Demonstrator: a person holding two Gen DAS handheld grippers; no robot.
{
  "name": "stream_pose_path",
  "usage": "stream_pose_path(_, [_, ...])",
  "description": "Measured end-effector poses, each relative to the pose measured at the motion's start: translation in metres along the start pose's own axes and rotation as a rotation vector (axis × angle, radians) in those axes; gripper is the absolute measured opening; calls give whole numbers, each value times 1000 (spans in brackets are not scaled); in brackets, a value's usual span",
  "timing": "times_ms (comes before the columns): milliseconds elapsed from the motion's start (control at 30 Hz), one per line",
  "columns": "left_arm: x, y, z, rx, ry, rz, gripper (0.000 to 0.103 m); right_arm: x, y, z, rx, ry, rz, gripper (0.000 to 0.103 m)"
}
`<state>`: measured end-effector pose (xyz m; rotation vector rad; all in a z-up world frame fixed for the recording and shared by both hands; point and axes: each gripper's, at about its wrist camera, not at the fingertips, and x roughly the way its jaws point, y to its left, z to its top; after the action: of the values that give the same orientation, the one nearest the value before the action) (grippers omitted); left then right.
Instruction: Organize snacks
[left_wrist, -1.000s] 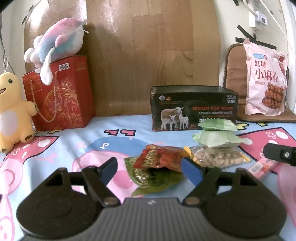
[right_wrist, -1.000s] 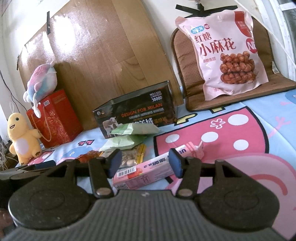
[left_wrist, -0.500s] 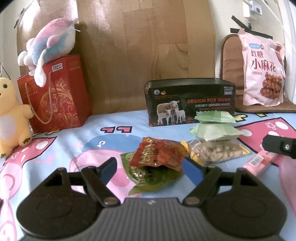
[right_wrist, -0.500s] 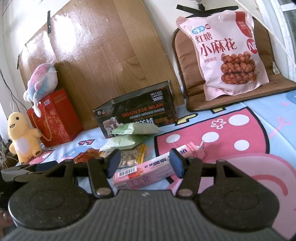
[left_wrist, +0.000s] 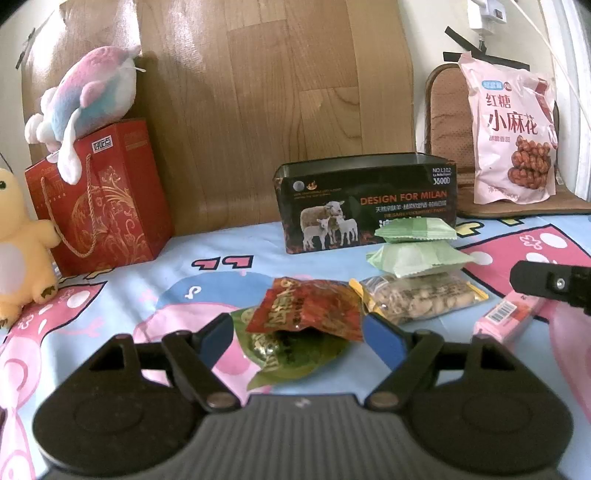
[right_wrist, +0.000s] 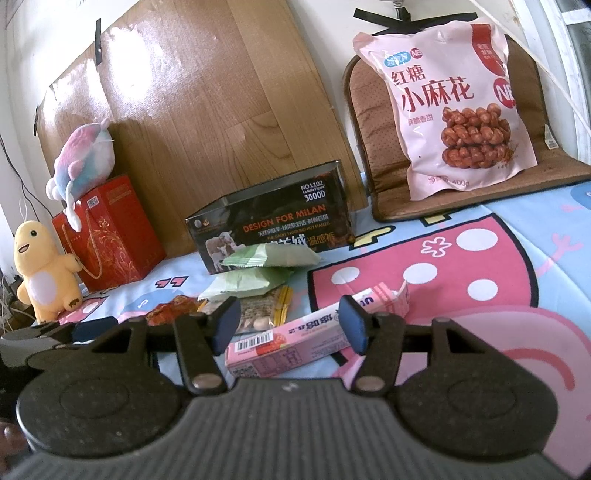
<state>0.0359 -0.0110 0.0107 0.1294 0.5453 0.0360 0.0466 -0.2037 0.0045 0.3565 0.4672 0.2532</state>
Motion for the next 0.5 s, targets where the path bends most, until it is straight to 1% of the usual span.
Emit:
stream_pose_path(267, [-1,-1,0,2,1,-2,81,0,0,0,-1,1,1,62])
stream_pose_path(300, [-1,0,-1,1,1,-3,82,0,0,0,-1,1,1,62])
stream_pose_path(367, [-1,0,0,-2,-1,-5,88,0,0,0,-1,1,1,62])
stream_pose_path(500, [-1,0,0,-1,-5,-8,89,0,0,0,-1,2,1,62])
